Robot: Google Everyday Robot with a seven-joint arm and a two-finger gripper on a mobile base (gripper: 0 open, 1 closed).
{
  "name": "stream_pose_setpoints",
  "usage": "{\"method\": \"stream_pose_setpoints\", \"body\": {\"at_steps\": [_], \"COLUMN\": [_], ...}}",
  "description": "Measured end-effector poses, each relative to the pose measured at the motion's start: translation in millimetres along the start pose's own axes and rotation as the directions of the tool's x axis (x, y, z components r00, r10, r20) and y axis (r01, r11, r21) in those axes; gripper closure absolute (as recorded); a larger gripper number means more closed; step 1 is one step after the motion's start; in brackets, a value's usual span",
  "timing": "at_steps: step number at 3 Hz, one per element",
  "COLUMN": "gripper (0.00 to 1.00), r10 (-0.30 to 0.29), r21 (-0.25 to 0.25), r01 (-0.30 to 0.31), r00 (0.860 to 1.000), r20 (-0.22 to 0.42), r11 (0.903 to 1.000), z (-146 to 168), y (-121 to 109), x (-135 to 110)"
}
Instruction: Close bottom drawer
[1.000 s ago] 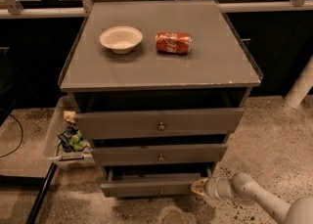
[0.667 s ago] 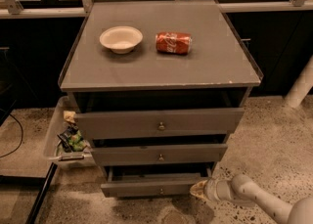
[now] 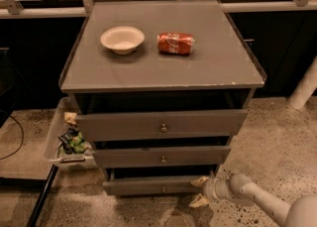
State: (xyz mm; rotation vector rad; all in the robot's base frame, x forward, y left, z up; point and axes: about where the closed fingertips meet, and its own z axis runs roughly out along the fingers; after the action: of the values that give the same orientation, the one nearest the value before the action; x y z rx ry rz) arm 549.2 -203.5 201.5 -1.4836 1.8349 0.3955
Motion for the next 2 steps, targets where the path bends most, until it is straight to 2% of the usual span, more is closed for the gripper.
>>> {"method": "stream_pose_setpoints", "body": {"at_steps": [1, 2], "gripper": [0.00, 0.00], "r10": [0.016, 0.009], "r21": [0.029, 0.092], "r01": [-0.016, -0.006], "r00": [1.000, 0.999], "r20": [-0.014, -0.031], "r11": [0.9995, 0.9958], "z": [9, -2], "y": [-23, -60], "x": [14, 23]}}
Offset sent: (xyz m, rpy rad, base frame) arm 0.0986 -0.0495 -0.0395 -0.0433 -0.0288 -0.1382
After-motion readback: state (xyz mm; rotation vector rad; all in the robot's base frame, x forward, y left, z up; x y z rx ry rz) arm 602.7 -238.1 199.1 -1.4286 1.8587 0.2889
